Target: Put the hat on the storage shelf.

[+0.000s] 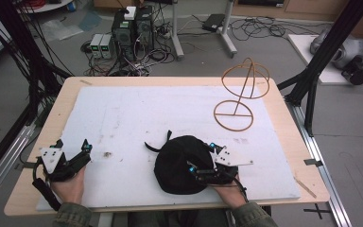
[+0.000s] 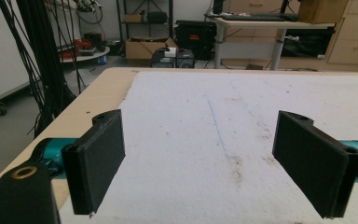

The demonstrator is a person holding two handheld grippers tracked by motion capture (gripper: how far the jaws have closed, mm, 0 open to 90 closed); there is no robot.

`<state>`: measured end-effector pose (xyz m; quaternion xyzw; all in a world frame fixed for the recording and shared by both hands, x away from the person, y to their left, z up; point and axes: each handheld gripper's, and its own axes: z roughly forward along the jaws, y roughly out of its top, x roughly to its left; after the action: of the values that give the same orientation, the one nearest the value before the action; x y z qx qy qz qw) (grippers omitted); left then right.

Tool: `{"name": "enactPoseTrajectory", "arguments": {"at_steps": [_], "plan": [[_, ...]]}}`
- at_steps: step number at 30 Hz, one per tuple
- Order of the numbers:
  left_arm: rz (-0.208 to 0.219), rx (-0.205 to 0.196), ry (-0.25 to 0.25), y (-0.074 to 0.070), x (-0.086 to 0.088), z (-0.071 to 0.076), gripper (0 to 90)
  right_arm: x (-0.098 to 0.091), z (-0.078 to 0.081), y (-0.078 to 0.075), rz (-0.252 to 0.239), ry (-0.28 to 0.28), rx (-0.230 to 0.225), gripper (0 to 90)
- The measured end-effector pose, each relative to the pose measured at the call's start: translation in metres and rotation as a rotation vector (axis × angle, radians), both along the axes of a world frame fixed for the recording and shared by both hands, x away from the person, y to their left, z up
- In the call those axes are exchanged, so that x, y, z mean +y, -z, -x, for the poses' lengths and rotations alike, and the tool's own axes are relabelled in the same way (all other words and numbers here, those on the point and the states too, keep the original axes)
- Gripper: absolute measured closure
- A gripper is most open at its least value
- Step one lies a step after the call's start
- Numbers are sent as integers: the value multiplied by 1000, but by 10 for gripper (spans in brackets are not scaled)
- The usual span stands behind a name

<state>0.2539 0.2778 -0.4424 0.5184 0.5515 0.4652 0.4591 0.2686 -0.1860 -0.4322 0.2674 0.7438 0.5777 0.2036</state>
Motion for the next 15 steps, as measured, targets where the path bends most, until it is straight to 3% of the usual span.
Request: {"name": "enactPoseTrajectory", "arguments": {"at_steps": [8, 15], "plan": [[-2, -11, -1, -1, 0, 1, 172, -1, -1, 0, 3, -28, 23, 247], [-8, -11, 3, -1, -1, 1, 172, -2, -3, 0, 16, -69, 50, 371]]}}
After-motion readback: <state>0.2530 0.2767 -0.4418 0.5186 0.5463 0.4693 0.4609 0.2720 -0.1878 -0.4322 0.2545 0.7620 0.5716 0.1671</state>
